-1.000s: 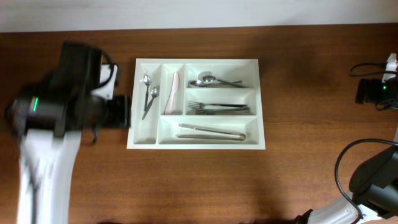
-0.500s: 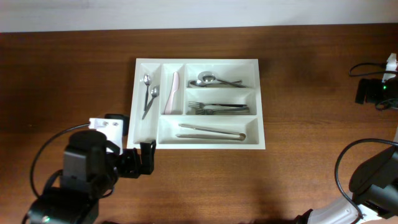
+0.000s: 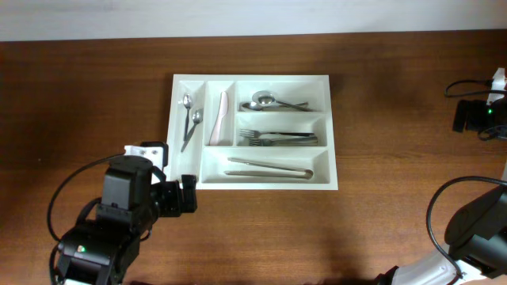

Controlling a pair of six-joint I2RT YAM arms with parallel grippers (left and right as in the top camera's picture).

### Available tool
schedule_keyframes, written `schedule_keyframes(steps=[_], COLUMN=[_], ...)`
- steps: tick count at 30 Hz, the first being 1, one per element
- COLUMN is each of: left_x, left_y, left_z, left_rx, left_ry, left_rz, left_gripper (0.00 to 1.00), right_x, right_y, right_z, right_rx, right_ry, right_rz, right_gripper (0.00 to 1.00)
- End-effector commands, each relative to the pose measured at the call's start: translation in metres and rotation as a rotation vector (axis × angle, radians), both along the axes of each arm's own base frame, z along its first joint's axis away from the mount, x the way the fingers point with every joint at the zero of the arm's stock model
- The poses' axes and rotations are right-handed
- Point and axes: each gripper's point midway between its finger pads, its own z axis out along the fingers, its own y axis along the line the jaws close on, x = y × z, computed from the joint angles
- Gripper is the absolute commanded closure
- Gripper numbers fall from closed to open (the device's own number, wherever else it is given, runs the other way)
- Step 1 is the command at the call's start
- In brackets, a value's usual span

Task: Pack container

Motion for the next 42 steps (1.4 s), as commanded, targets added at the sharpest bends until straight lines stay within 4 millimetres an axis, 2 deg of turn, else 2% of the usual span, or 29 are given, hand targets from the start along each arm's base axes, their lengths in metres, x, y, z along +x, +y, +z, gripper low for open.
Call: schedule_keyframes(steps=[1,5,11,15,19,24,29,34,42], left_x=[0.004,0.010,0.029,0.036,0.027,0.014,0.004,-0.006,0.000], left_y=[0.014,0.020,0.012,0.007,0.012,0.035,0.060,0.074,0.082], left_z=[-0.003,-0.008,-0.027,-0.030,-0.032,-0.048,-0.054,-0.063,-0.064], left_rx=[0.071,0.123,0.094,0.046,0.020,0.027,0.033,0.036,0.023], left_ry=[-0.006,-0.030,-0.113,-0.237,-0.329,-0.349,-0.403,-0.464,-0.601], left_rz=[0.056,0.056,0.041,0.038,0.050,0.124,0.222,0.281,0.317], left_gripper=[0.01,0.01,0.01,0.01,0.01,0.01,0.01,0.01,0.01], right_x=[0.000,0.000,0.000,-0.001,-0.001,0.000,-0.001,-0.001,-0.001], right_y=[0.000,0.000,0.000,0.000,0.000,0.000,0.000,0.000,0.000], right_z=[0.000,0.000,0.000,0.000,0.000,0.000,0.000,0.000,0.000], right_rx=[-0.003,-0.003,-0.003,-0.003,-0.003,-0.003,-0.003,-0.003,-0.003], right_ry=[0.001,0.001,0.001,0.001,0.001,0.001,0.001,0.001,0.001], right_rz=[-0.005,-0.005,-0.005,-0.005,-0.005,-0.005,-0.005,-0.005,-0.005], right_gripper=[0.01,0.01,0.01,0.01,0.01,0.01,0.01,0.01,0.01])
